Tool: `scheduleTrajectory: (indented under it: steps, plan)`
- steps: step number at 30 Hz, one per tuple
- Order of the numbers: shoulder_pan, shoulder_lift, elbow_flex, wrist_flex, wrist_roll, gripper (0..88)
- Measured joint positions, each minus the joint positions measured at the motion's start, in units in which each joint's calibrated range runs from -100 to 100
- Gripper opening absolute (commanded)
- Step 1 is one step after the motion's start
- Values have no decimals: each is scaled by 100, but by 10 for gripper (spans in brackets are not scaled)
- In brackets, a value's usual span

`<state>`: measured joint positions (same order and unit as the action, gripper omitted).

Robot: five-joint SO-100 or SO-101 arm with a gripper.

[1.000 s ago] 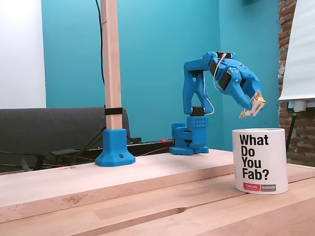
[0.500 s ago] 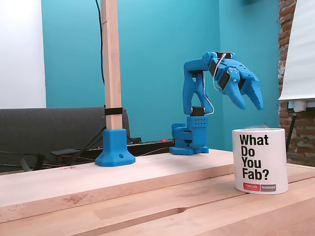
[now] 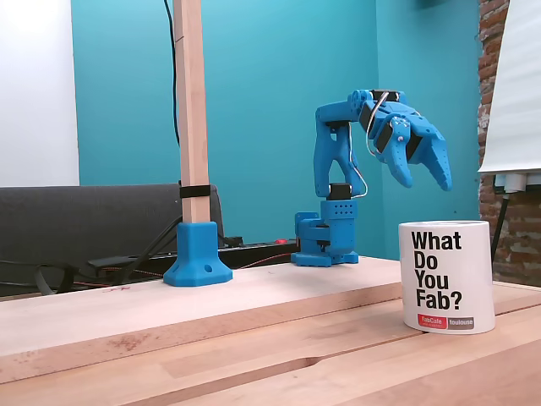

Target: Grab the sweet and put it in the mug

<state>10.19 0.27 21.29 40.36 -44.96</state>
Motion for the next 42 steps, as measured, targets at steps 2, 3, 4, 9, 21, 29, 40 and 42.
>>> scheduleTrajectory:
  steps: [2, 3, 4, 9, 21, 29, 40, 42]
  plan:
    - [0, 0, 0, 0, 0, 231]
    - [0, -9, 9, 8, 0, 218]
    - [0, -18, 63, 57, 0, 198]
    - [0, -590, 224, 545, -5, 30]
    - [74, -2779, 2456, 1538, -5, 0]
    - [30, -5368, 4957, 1538, -5, 13]
    - [-620, -8002, 7647, 1538, -5, 10]
    - [-731, -8338, 7745, 1570, 10, 5]
